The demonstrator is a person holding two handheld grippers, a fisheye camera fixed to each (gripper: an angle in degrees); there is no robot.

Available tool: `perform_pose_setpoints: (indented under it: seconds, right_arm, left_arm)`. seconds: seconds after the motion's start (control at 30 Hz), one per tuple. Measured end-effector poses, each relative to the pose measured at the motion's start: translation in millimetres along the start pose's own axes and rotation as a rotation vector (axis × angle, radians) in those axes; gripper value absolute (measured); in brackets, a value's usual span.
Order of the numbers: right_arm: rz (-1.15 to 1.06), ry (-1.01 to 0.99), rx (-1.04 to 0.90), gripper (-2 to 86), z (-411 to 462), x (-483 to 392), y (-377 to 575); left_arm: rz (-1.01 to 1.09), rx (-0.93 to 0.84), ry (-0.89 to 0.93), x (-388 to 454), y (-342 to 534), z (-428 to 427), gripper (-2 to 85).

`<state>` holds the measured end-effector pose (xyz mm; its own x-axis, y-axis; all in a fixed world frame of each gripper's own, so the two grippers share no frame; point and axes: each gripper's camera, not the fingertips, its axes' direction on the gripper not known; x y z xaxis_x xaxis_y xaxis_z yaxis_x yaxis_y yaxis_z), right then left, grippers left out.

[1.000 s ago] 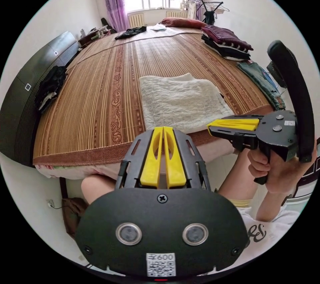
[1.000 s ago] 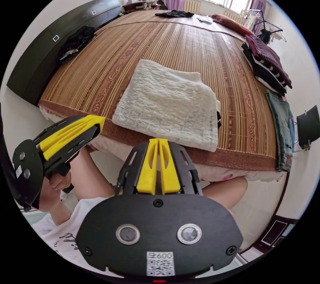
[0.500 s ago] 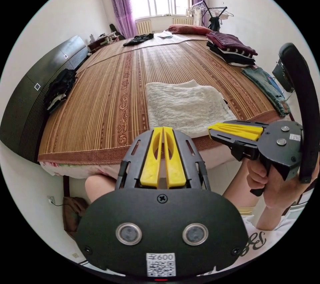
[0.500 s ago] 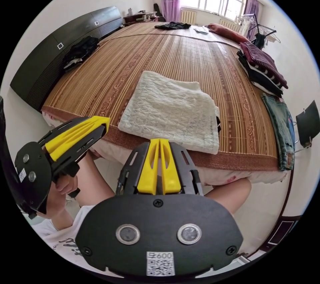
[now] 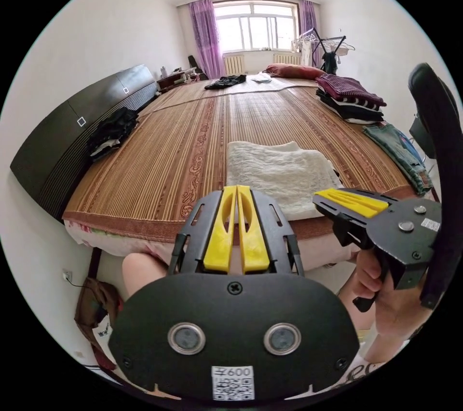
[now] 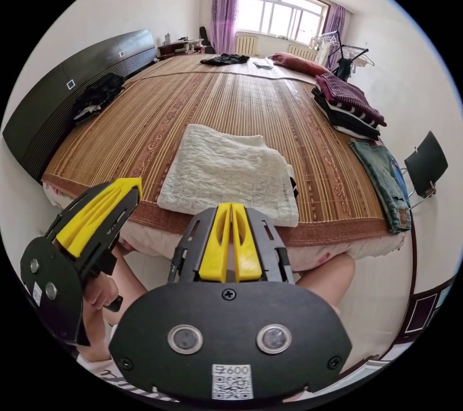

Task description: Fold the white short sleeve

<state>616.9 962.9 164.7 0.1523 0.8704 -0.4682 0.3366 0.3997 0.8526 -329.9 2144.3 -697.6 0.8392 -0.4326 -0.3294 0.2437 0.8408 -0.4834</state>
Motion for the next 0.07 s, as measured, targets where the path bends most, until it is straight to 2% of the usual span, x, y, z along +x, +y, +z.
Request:
perform_pose_setpoints:
  seconds: [0.07]
  right_arm:
    - [0.001, 0.012, 0.018, -0.8, -12.2, 5.0, 0.3]
  left_arm:
    - [0.003, 0.010, -0.013, -3.8, -1.8, -1.2, 0.6]
